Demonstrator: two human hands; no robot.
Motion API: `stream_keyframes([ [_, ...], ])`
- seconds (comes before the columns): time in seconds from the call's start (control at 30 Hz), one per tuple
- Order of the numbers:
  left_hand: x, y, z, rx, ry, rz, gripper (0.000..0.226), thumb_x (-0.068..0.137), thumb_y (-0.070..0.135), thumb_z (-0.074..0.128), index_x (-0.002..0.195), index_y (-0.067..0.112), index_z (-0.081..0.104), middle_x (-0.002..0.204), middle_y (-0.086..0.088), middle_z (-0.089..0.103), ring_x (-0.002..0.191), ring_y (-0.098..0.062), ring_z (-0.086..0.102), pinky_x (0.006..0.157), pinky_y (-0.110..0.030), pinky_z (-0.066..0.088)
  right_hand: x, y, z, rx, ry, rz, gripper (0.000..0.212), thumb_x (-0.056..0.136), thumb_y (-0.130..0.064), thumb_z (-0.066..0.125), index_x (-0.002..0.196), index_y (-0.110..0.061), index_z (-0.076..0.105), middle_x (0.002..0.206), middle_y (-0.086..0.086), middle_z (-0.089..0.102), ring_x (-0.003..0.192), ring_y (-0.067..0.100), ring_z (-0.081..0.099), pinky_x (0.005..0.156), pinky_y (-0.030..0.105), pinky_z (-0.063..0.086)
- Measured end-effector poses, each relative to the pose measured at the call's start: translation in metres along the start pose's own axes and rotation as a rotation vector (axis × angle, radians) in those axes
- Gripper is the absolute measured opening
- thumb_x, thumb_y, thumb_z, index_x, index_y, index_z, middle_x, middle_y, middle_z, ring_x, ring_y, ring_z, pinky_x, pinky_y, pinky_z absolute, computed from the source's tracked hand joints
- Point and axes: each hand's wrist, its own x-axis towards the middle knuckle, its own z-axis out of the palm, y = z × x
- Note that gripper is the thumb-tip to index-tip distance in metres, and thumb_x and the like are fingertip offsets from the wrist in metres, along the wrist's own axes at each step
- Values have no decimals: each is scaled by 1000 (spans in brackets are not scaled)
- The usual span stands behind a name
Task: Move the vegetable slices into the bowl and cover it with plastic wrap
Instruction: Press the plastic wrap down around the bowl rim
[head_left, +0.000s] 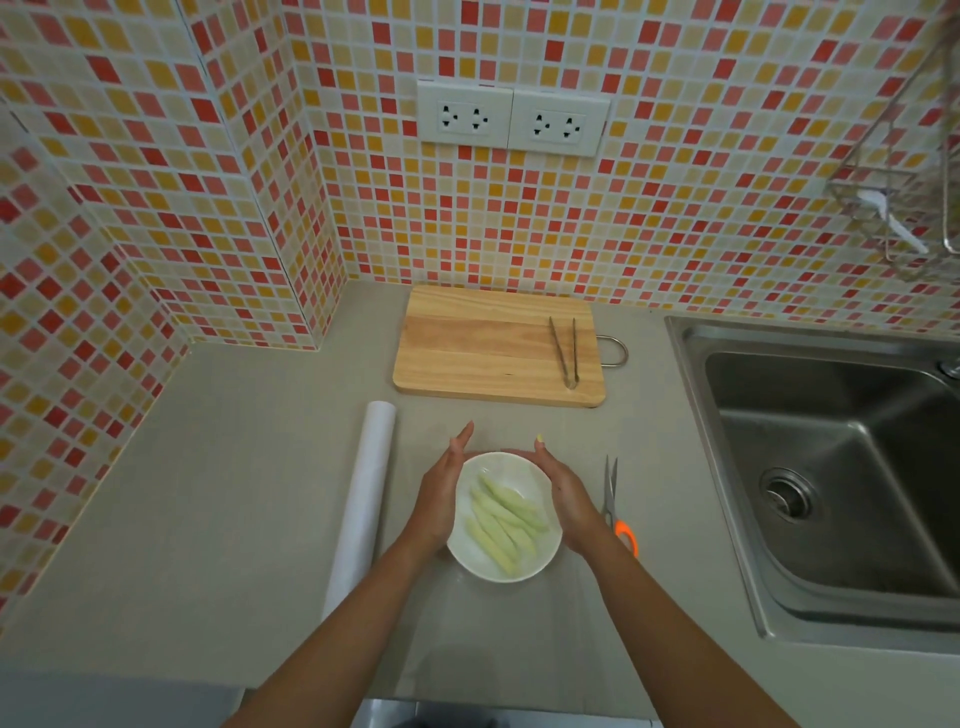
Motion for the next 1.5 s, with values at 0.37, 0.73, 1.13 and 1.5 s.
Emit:
stream_keyframes([
  [0.37, 1, 8, -2, 182, 8, 18, 101, 56, 97, 33, 140, 42, 42, 131, 9, 61, 124, -14, 54, 111, -41, 37, 2, 3, 6, -220, 222, 4, 52, 99, -47, 33, 82, -21, 74, 76, -2, 75, 73, 12, 69, 61, 21, 51],
  [0.73, -54, -7, 8, -166, 414, 184, 63, 92, 60, 27, 134, 22, 54, 137, 2, 58, 128, -6, 50, 109, -27, 32, -25, 3, 1, -119, 270, -71, 61, 98, -51, 32, 107, -1, 67, 103, 23, 69, 98, 34, 65, 91, 47, 47],
  [1.13, -45, -21, 34, -170, 447, 74, 48, 100, 48, 26, 134, 27, 54, 134, 8, 57, 110, 2, 57, 85, -14, 43, -10, 14, -7, 108, 131, 68, 63, 94, -59, 35, 109, -8, 69, 107, 16, 70, 104, 30, 65, 98, 45, 47],
  [1.5, -2, 18, -13, -109, 257, 74, 66, 93, 65, 18, 127, 26, 59, 140, 0, 55, 129, -10, 48, 108, -27, 30, -13, 16, -1, 12, 363, -124, 54, 100, -46, 30, 123, -10, 62, 128, 12, 63, 110, 19, 63, 95, 32, 46],
])
